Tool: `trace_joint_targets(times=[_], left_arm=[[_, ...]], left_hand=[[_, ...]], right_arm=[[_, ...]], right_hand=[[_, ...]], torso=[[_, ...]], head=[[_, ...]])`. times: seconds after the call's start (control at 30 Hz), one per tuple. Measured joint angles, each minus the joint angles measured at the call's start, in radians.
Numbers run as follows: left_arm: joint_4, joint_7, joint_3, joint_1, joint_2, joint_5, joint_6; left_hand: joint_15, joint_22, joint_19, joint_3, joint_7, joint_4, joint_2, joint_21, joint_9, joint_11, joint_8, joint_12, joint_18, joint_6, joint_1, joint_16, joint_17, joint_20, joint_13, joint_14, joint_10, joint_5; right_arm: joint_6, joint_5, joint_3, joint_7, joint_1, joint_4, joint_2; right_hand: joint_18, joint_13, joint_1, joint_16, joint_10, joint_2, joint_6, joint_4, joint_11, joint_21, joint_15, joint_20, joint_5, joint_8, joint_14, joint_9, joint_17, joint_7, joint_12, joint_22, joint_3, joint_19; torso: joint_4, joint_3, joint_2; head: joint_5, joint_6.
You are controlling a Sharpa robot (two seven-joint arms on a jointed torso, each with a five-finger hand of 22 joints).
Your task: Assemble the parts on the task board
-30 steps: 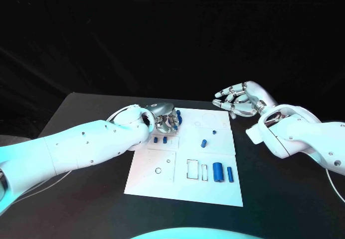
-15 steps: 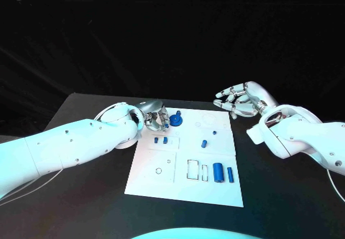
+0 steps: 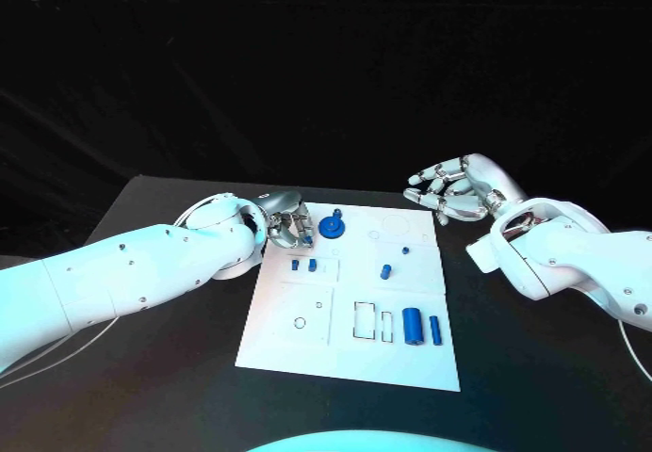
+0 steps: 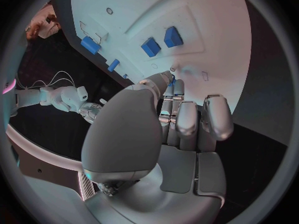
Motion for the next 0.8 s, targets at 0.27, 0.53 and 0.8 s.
trace_joint_targets(times=[0.27, 0.53, 0.8], left_arm=[[-0.015, -0.005, -0.001, -0.001, 0.012, 0.005, 0.014], [-0.026, -0.009, -0.001, -0.001, 0.021, 0.007, 0.027], [-0.026, -0.020, -0.001, -0.001, 0.026, 0.007, 0.047]], left_hand=[[0.000, 0.000, 0.000, 0.000, 0.000, 0.000, 0.000, 0.004, 0.000, 0.000, -0.001, 0.000, 0.000, 0.000, 0.000, 0.000, 0.000, 0.000, 0.000, 0.000, 0.000, 0.000], [0.000, 0.000, 0.000, 0.000, 0.000, 0.000, 0.000, 0.004, 0.000, 0.000, -0.002, 0.000, 0.001, 0.000, 0.000, 0.000, 0.000, 0.000, 0.000, 0.000, 0.000, 0.000], [0.000, 0.000, 0.000, 0.000, 0.000, 0.000, 0.000, 0.004, 0.000, 0.000, 0.000, 0.000, 0.001, 0.000, 0.000, 0.000, -0.002, 0.000, 0.000, 0.000, 0.000, 0.000]], right_arm=[[0.000, 0.000, 0.000, 0.000, 0.000, 0.002, 0.000], [0.000, 0.000, 0.000, 0.000, 0.000, 0.002, 0.000], [0.000, 0.000, 0.000, 0.001, 0.000, 0.002, 0.001]], right_hand=[[0.000, 0.000, 0.000, 0.000, 0.000, 0.000, 0.000, 0.000, 0.000, 0.000, 0.000, 0.000, 0.000, 0.000, 0.000, 0.000, 0.000, 0.000, 0.000, 0.000, 0.000, 0.000], [0.000, 0.000, 0.000, 0.000, 0.000, 0.000, 0.000, 0.000, 0.000, 0.000, 0.000, 0.000, 0.000, 0.000, 0.000, 0.000, 0.000, 0.000, 0.000, 0.000, 0.000, 0.000], [0.000, 0.000, 0.000, 0.000, 0.000, 0.000, 0.000, 0.000, 0.000, 0.000, 0.000, 0.000, 0.000, 0.000, 0.000, 0.000, 0.000, 0.000, 0.000, 0.000, 0.000, 0.000]], torso=[[0.0000, -0.0006, 0.001], [0.0000, -0.0007, 0.001], [-0.0004, -0.0007, 0.000]], head=[[0.002, -0.001], [0.003, -0.002], [0.004, -0.005]])
